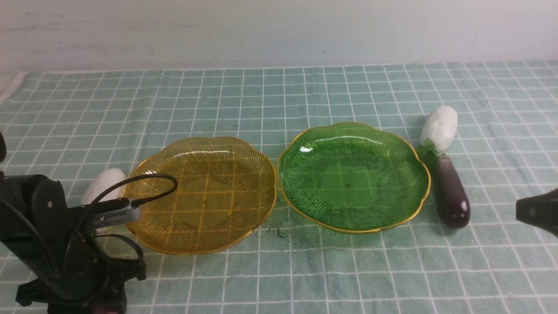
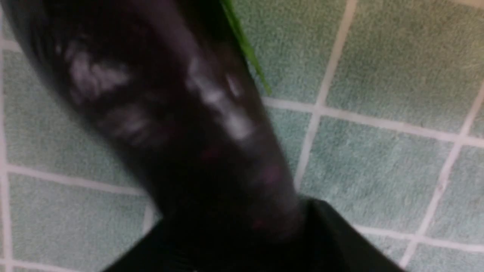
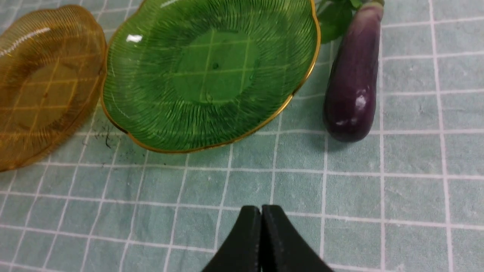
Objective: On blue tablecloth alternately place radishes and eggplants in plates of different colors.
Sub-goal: 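Pick up the eggplant and place it in the yellow plate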
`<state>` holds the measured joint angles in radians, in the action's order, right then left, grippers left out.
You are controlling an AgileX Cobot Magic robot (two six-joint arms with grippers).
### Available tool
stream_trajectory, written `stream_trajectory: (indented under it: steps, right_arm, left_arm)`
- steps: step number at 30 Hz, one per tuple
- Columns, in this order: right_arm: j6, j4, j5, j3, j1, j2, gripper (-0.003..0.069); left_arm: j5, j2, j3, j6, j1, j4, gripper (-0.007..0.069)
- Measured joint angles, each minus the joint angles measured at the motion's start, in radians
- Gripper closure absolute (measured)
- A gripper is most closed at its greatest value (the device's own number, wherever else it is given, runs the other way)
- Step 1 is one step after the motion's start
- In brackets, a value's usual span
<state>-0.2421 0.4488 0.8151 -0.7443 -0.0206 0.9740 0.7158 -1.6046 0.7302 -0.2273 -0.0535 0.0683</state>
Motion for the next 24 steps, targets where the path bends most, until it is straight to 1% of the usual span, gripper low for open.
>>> stream_trajectory:
  steps: [1,2,3,4,6,10,12,14,15,16,17,18,19,20,21,22,23,24]
  right_arm:
    - [0.009,-0.019,0.017,-0.024,0.000,0.030,0.0671]
    - [0.021,-0.055,0.045,-0.076,0.000,0.085,0.0671]
    - [0.024,-0.058,0.050,-0.088,0.000,0.092,0.0671]
    - [0.028,-0.072,0.058,-0.120,0.000,0.137,0.0671]
    - [0.044,-0.079,0.063,-0.180,0.000,0.211,0.0669]
    - [0.049,-0.081,0.066,-0.232,0.000,0.307,0.0650]
    - [0.052,-0.084,0.069,-0.291,0.000,0.422,0.0589]
    - [0.052,-0.097,0.068,-0.330,0.000,0.499,0.0534]
    - [0.053,-0.101,0.068,-0.334,0.000,0.506,0.0527]
    - [0.061,-0.117,0.060,-0.364,0.000,0.566,0.0465]
    - [0.064,-0.122,0.057,-0.372,0.000,0.581,0.0448]
    - [0.071,-0.132,0.049,-0.387,0.000,0.610,0.0404]
    - [0.077,-0.142,0.036,-0.415,0.000,0.665,0.0342]
    - [0.078,-0.144,0.036,-0.415,0.000,0.665,0.0333]
    - [0.081,-0.149,0.023,-0.446,0.000,0.724,0.0267]
    - [0.081,-0.150,0.012,-0.463,0.000,0.755,0.0225]
    - [0.081,-0.150,0.010,-0.466,0.000,0.768,0.0219]
    - [0.082,-0.151,-0.001,-0.484,0.000,0.810,0.0178]
  left_arm:
    - [0.012,0.002,0.000,0.009,0.000,-0.003,0.0394]
    - [0.049,0.022,0.000,0.023,0.000,-0.003,0.0377]
    - [0.049,0.026,0.000,0.024,0.000,-0.003,0.0377]
    - [0.081,0.064,0.000,0.029,0.000,0.003,0.0377]
    - [0.114,0.136,0.000,0.036,-0.009,0.013,0.0377]
    - [0.127,0.254,0.000,0.056,-0.036,0.025,0.0377]
    - [0.119,0.385,0.006,0.103,-0.083,0.055,0.0377]
    - [0.114,0.434,0.029,0.136,-0.101,0.088,0.0377]
    - [0.112,0.437,0.032,0.141,-0.104,0.092,0.0377]
    - [0.102,0.452,0.075,0.178,-0.111,0.126,0.0377]
    - [0.099,0.452,0.080,0.182,-0.112,0.130,0.0377]
    - [0.091,0.447,0.109,0.203,-0.113,0.146,0.0377]
    - [0.083,0.424,0.151,0.233,-0.114,0.160,0.0377]
    - [0.081,0.416,0.163,0.242,-0.114,0.163,0.0377]
    - [0.067,0.376,0.208,0.274,-0.114,0.170,0.0377]
    - [0.059,0.345,0.234,0.301,-0.114,0.175,0.0377]
    - [0.058,0.332,0.243,0.305,-0.114,0.176,0.0377]
    - [0.046,0.290,0.269,0.324,-0.114,0.177,0.0377]
